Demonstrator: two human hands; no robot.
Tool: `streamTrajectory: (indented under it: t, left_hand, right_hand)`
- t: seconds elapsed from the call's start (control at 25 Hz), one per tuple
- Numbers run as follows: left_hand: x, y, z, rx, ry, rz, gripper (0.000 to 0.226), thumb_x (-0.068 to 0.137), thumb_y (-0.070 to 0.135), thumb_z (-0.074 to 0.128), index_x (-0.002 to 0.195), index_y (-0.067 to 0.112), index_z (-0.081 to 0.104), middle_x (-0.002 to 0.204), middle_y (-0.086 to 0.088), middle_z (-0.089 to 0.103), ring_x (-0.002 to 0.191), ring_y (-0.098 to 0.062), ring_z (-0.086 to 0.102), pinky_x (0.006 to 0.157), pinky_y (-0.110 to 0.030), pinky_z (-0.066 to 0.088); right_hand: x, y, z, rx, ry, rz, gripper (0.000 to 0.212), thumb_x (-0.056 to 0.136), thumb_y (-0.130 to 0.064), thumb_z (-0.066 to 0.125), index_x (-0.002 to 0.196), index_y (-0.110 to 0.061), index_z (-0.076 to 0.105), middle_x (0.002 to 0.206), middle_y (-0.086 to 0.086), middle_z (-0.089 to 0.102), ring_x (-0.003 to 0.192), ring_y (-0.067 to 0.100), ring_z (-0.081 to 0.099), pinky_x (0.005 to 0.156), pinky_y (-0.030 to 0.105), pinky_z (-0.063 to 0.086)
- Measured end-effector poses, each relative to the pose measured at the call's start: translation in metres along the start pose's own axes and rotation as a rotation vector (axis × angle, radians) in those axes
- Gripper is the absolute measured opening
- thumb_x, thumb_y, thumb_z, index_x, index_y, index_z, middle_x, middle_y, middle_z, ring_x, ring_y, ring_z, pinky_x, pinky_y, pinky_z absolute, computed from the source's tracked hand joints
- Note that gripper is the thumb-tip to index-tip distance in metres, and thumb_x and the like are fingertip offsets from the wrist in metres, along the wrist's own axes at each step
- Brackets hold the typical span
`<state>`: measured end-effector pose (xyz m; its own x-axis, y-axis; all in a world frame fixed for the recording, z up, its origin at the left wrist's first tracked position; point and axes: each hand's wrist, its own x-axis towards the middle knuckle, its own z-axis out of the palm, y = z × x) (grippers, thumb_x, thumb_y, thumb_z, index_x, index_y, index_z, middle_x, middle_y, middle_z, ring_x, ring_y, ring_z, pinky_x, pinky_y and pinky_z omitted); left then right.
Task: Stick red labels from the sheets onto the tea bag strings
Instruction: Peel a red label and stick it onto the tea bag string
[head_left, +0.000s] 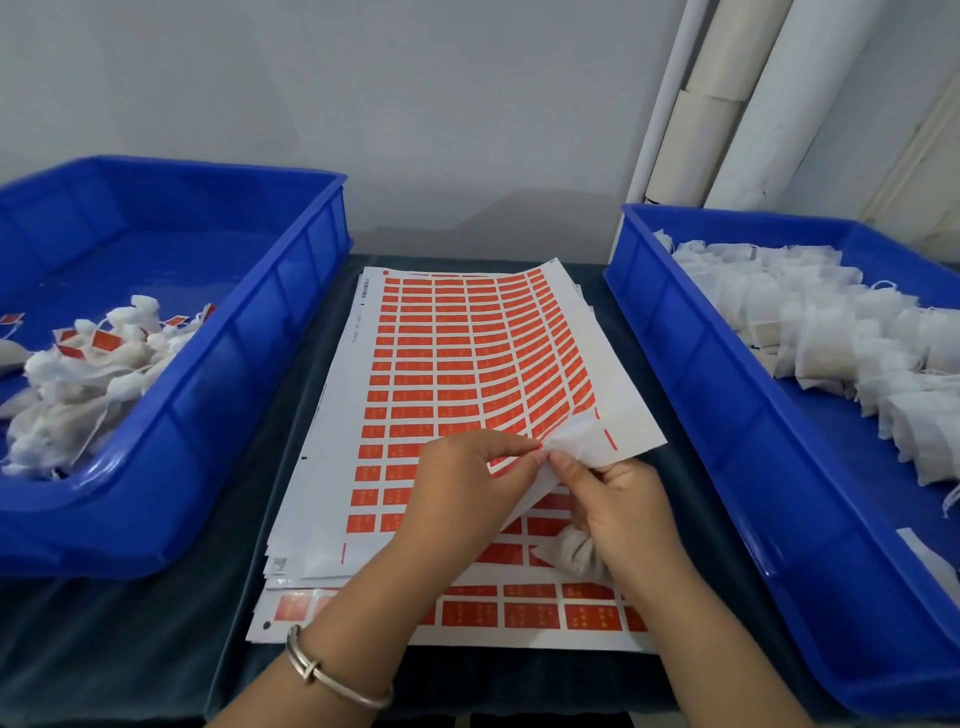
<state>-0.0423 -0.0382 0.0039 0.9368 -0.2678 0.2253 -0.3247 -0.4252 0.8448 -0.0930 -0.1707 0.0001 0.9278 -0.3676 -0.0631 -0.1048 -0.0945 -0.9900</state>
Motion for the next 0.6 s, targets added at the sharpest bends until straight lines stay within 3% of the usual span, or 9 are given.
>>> streamTrajectory:
  t: [0.12, 0.2, 0.32, 0.44, 0.6]
  left_hand:
    - [0.0026, -0.002, -0.0027, 0.023, -0.032, 0.019, 0.02, 0.083, 0.036, 0.067, 0.101, 0.032, 0.073, 0.089, 0.029, 0.064, 0.075, 0.012, 0.056, 0.073, -0.007, 0.046]
    - [0.0057, -0.0036, -0.0043, 0.021, -0.07, -0.007, 0.016, 0.084, 0.035, 0.065, 0.098, 0.033, 0.073, 0.075, 0.039, 0.055, 0.076, 0.018, 0.055, 0.058, 0.0, 0.043]
    - [0.0076, -0.0046, -0.0052, -0.032, -0.098, -0.049, 0.009, 0.086, 0.034, 0.064, 0.089, 0.038, 0.071, 0.064, 0.04, 0.054, 0.08, 0.024, 0.05, 0.053, 0.003, 0.038]
    - [0.0075, -0.0019, -0.0025, -0.124, -0.029, -0.142, 0.019, 0.087, 0.032, 0.062, 0.07, 0.04, 0.062, 0.068, 0.032, 0.061, 0.075, 0.011, 0.057, 0.048, -0.002, 0.04]
    - [0.0096, 0.0008, 0.0013, -0.341, 0.078, -0.47, 0.013, 0.09, 0.036, 0.058, 0.078, 0.033, 0.063, 0.076, 0.021, 0.064, 0.066, -0.001, 0.063, 0.044, -0.007, 0.039]
  right_hand:
    - [-0.0006, 0.0009, 0.0003, -0.043, 0.012, -0.014, 0.021, 0.073, -0.047, 0.06, 0.09, -0.038, 0.066, 0.089, -0.025, 0.07, 0.086, -0.001, 0.067, 0.076, 0.025, 0.053]
    - [-0.0004, 0.0015, 0.0006, -0.052, 0.02, -0.005, 0.017, 0.074, -0.046, 0.061, 0.089, -0.038, 0.066, 0.088, -0.026, 0.07, 0.084, -0.001, 0.067, 0.076, 0.026, 0.054]
    - [-0.0003, 0.0017, 0.0005, -0.046, 0.025, 0.003, 0.026, 0.071, -0.047, 0.06, 0.093, -0.034, 0.067, 0.089, -0.021, 0.071, 0.083, 0.004, 0.068, 0.077, 0.03, 0.056]
    - [-0.0007, 0.0017, 0.0006, 0.002, 0.022, 0.0, 0.022, 0.074, -0.042, 0.062, 0.092, -0.032, 0.067, 0.09, -0.02, 0.072, 0.086, 0.004, 0.068, 0.076, 0.03, 0.055]
    - [-0.0024, 0.003, -0.0046, 0.022, 0.065, 0.031, 0.012, 0.081, -0.034, 0.066, 0.091, -0.03, 0.067, 0.087, -0.024, 0.071, 0.083, -0.002, 0.067, 0.063, 0.019, 0.054]
